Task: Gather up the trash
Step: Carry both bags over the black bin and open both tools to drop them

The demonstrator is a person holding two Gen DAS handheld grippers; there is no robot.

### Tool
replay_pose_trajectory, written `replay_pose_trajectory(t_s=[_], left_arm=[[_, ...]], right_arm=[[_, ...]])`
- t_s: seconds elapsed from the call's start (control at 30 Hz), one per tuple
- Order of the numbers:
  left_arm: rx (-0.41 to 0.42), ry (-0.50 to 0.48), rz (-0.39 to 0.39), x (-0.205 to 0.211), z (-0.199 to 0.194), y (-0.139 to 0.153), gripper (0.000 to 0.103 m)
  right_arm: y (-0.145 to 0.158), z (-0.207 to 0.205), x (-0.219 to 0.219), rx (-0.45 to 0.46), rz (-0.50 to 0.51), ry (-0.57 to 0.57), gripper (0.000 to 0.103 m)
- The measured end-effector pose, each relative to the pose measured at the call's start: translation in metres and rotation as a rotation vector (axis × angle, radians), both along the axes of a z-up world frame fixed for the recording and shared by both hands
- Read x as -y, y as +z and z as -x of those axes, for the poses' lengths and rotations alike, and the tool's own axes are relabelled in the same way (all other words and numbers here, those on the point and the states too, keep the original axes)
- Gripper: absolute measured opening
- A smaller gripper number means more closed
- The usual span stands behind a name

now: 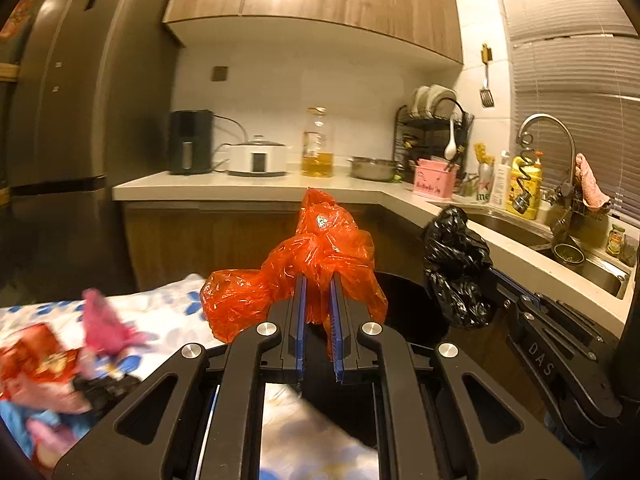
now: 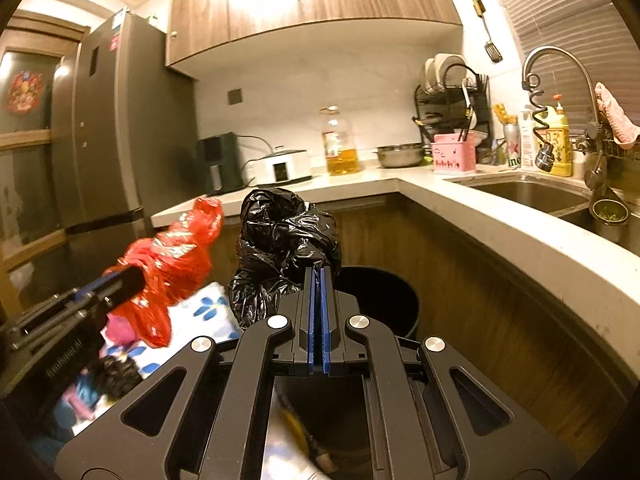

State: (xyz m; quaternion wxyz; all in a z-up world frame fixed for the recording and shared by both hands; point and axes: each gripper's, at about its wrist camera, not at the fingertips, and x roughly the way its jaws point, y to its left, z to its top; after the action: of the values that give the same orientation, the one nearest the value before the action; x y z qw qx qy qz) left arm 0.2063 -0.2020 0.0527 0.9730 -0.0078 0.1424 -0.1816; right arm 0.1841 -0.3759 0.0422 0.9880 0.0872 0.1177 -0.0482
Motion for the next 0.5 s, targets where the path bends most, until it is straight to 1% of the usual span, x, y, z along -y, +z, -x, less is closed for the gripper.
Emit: replay_pose_trajectory(t_s=[0.2, 0.5], left_arm=[[-0.042, -0.065, 0.004, 0.025, -0.03, -0.012, 0.01], [-0.052, -0.102, 0.009, 0.051, -0.06, -0.017, 0.011]], right_arm=[[-0.005, -0.029, 0.022, -0.032, -0.014, -0.006, 0.003], [-0.006, -0.057, 0.043, -0.039, -0.017, -0.007, 0.003]])
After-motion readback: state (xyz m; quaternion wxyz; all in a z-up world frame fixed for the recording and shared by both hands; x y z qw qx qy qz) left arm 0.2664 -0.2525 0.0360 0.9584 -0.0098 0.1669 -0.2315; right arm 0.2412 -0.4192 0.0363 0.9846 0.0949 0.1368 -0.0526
